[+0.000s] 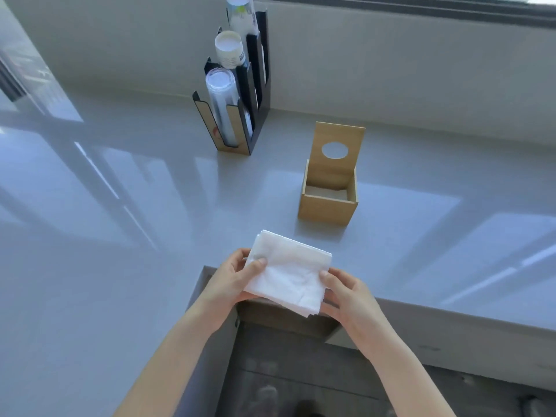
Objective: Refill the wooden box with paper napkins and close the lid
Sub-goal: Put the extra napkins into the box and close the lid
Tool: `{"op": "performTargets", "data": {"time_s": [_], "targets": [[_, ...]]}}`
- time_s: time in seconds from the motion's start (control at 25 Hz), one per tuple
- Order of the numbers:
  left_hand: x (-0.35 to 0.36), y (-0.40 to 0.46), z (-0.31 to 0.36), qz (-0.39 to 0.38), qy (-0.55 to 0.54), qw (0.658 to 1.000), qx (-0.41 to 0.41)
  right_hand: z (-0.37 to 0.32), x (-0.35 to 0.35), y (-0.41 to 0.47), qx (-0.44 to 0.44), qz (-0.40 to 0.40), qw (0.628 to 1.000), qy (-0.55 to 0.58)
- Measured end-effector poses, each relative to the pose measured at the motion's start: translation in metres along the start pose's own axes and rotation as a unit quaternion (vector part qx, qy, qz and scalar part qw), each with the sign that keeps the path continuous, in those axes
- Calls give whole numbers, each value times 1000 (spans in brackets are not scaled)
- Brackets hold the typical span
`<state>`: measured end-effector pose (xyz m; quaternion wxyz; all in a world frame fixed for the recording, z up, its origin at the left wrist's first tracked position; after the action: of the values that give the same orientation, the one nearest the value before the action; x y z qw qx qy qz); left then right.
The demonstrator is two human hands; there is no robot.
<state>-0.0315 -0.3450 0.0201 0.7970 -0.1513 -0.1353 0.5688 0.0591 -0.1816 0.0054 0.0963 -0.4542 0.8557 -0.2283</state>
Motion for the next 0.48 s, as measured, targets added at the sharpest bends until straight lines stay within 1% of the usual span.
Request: {"op": "performTargets", "data": {"time_s": [0.12, 0.24, 0.48], "targets": [[11, 15, 18, 5, 60, 998, 18, -21, -9, 16, -33, 37, 999, -21], [27, 41, 40, 18, 118, 992, 49, -45, -22, 41, -50, 52, 997, -39], [74, 113, 81, 23, 168, 982, 81, -104, -52, 114, -90, 75, 991, -58]]}}
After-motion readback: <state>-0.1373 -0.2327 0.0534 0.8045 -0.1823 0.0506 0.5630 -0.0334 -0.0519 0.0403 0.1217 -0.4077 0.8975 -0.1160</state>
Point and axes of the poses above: each hand's wrist, its own y-axis towards the middle knuckle, its own x-axis out of the palm, z = x × y, the point moved 7 cm from there along y, towards the middle knuckle, and after that the axes turned 12 degrees about z, right-handed, at the moved point
